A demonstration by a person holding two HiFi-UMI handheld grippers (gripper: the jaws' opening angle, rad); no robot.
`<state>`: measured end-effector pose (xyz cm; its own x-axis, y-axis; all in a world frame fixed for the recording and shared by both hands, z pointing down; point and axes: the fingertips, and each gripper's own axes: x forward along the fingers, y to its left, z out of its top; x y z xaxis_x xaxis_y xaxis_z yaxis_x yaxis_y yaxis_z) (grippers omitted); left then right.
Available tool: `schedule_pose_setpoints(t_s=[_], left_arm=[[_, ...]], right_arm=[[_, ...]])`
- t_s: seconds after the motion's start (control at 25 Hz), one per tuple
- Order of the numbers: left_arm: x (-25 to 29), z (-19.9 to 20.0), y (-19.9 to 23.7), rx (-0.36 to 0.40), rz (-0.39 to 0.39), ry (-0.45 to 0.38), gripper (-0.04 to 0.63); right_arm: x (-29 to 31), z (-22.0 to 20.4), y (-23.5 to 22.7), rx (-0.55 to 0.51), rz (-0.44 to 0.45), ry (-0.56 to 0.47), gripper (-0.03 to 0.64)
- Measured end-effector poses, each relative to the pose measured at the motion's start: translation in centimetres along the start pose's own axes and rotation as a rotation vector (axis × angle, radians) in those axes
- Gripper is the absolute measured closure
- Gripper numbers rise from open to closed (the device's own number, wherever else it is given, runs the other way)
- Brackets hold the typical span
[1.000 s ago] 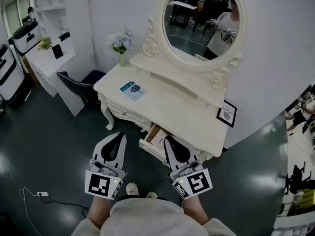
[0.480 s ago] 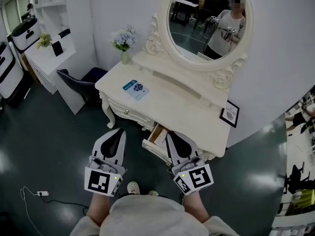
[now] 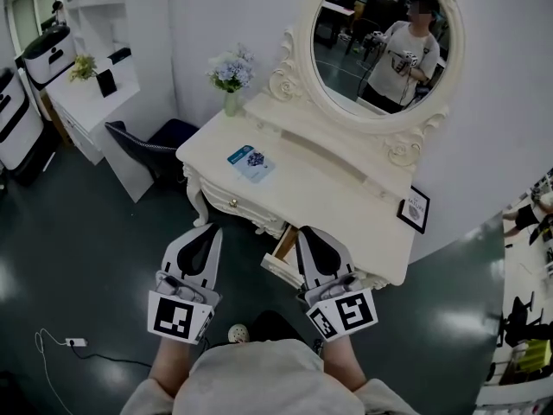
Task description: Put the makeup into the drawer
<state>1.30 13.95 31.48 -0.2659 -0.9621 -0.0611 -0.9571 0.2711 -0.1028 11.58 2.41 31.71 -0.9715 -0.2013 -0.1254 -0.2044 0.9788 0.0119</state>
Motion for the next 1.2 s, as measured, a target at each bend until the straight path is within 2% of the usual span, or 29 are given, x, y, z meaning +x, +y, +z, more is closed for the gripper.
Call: schedule_pose_setpoints(t_s=[0.2, 0.72, 0.84, 1.0, 1.08, 1.2], left_arm=[[0.8, 0.8, 3.0, -0.017, 0.058, -0.090, 0.581], [9.1, -0.9, 9.6, -0.023, 0.044, -0.081, 0.581], [11.1, -1.8, 10.7, -0.015, 0.027, -0.045, 0.581], [14.0, -1.3, 12.0, -0.014, 0.022, -0.082, 0.581], [15.2, -1.7, 12.0, -0.014, 0.009, -0.072, 0.581], [16.3, -3.8, 11.5, -0.013, -0.034, 0.016, 0.581]], right_arm=[[2.3, -0.9, -0.3, 0.005, 0.003, 0.017, 0.589], [12.4, -2.3, -4.2, -0.016, 0.011, 0.017, 0.589], [14.6, -2.5, -5.2, -0.007, 0.013, 0.020, 0.589], [16.8, -3.1, -6.1, -0.006, 0.022, 0.025, 0.589], [17.4, -3.5, -6.7, -0.004, 0.022, 0.031, 0.589], [18.1, -4.3, -7.4, -0.002, 0.017, 0.041, 0.589]])
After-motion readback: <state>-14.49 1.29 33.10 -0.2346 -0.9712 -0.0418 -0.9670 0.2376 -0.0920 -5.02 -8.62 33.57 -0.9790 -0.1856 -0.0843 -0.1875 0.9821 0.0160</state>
